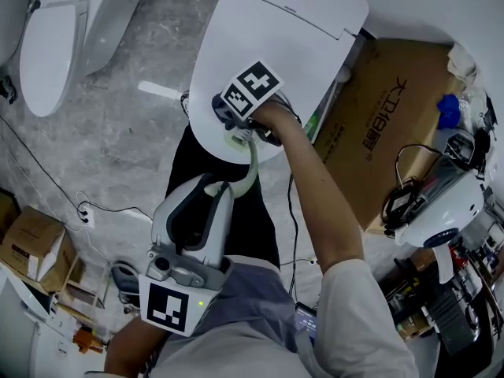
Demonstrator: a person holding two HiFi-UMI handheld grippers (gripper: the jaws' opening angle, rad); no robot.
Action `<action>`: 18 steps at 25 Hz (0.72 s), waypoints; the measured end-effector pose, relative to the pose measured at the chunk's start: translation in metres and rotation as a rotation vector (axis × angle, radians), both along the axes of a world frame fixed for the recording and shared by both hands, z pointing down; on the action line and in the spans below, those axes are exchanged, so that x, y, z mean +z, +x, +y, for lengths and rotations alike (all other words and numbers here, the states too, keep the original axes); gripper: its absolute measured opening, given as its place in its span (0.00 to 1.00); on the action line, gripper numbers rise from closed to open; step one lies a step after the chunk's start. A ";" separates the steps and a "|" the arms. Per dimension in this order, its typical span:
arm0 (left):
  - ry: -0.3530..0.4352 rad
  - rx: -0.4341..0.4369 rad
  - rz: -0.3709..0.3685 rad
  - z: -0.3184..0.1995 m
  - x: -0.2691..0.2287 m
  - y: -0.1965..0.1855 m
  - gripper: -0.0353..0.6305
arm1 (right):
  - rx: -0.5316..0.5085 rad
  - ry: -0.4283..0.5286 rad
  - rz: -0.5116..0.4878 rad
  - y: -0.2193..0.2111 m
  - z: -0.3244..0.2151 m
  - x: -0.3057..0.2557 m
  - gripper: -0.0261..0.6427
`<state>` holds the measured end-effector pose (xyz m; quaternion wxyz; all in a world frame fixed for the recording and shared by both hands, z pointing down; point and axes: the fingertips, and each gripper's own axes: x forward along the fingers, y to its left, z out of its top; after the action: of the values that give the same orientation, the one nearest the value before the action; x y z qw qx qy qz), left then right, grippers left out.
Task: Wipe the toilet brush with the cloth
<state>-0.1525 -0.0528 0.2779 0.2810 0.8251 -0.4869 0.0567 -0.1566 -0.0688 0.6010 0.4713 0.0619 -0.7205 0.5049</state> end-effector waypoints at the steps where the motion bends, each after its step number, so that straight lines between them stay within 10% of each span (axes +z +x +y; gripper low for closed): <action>1: 0.001 -0.001 0.000 0.000 0.000 0.000 0.05 | -0.001 -0.001 -0.001 0.000 0.000 0.001 0.21; 18: -0.004 0.013 0.019 -0.002 0.001 0.003 0.05 | 0.050 -0.023 0.000 0.004 -0.004 0.023 0.21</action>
<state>-0.1490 -0.0553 0.2793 0.2869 0.8281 -0.4788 0.0514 -0.1524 -0.0725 0.6235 0.4591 0.0745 -0.7131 0.5246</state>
